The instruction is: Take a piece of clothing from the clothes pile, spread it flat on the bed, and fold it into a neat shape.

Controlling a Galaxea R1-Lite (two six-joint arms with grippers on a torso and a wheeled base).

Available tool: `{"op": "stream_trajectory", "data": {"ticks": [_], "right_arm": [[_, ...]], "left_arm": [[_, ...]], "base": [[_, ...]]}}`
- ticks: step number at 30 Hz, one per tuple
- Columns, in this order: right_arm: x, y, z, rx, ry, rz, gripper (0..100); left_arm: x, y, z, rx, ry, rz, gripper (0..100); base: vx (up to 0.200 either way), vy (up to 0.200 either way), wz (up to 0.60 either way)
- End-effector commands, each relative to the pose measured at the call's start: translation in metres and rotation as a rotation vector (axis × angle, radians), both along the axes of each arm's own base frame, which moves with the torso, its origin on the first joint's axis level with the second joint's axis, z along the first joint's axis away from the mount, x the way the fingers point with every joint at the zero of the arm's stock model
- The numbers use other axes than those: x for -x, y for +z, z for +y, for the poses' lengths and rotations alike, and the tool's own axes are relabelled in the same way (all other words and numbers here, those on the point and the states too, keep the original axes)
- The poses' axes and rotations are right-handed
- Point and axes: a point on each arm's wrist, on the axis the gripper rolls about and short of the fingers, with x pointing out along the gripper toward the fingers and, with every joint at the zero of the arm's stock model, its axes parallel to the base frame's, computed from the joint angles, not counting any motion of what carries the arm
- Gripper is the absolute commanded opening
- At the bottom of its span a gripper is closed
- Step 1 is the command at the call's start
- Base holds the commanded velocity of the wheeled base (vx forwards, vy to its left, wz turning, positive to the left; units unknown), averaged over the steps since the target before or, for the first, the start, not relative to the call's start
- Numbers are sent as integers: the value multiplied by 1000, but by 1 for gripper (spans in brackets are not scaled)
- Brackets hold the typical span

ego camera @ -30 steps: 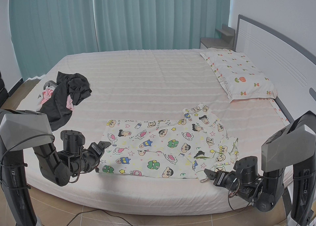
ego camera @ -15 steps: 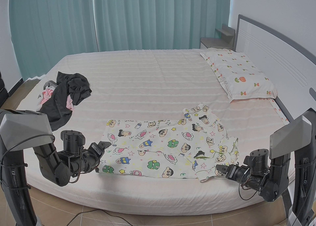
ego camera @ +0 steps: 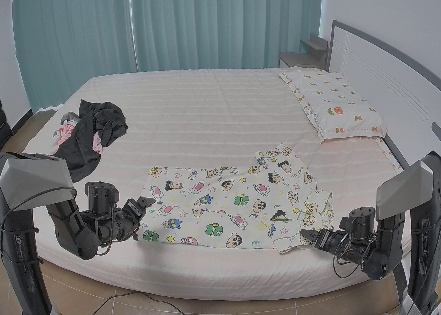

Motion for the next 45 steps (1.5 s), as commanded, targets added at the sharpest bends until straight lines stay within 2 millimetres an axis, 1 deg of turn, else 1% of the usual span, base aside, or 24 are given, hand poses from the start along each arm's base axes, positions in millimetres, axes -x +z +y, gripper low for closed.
{"op": "stream_trajectory", "data": {"ticks": [1, 11, 15, 17, 21, 28, 29, 35, 40, 43, 45], "right_arm": [[-4, 1, 1, -18, -4, -22, 0], [0, 3, 0, -7, -9, -18, 0], [6, 6, -3, 17, -10, -13, 0], [13, 10, -6, 54, 0, -13, 0], [12, 10, -7, 107, 28, -30, 0], [14, 8, -8, 195, 14, -38, 0], [15, 7, -8, 203, 19, -36, 100], [18, 12, -8, 219, 34, -44, 100], [17, 24, -8, 211, 28, -93, 100], [17, 24, -7, 201, 36, -91, 100], [13, 16, -5, 182, 51, -73, 100]], "left_arm": [[0, 0, 0, 0, -1, 0, 100], [0, 0, 0, 1, 0, -1, 100], [0, 0, 0, 0, 0, 0, 100], [0, 0, 0, 1, 0, -1, 100], [0, -1, 0, -2, -1, 1, 100], [0, -2, -1, -3, -3, 4, 100], [0, -2, -1, -3, -3, 4, 100], [0, -2, -1, -3, -3, 4, 100], [0, -2, -1, -9, 6, 3, 100], [0, -2, -1, -10, 8, 3, 100], [0, -2, -1, -9, 6, 3, 100]], "base": [[0, 0, 0], [0, 0, 0], [0, 0, 0], [0, 0, 0], [0, 0, 0], [0, 0, 0], [0, 0, 0], [0, 0, 0], [0, 0, 0], [0, 0, 0], [0, 0, 0]]}}
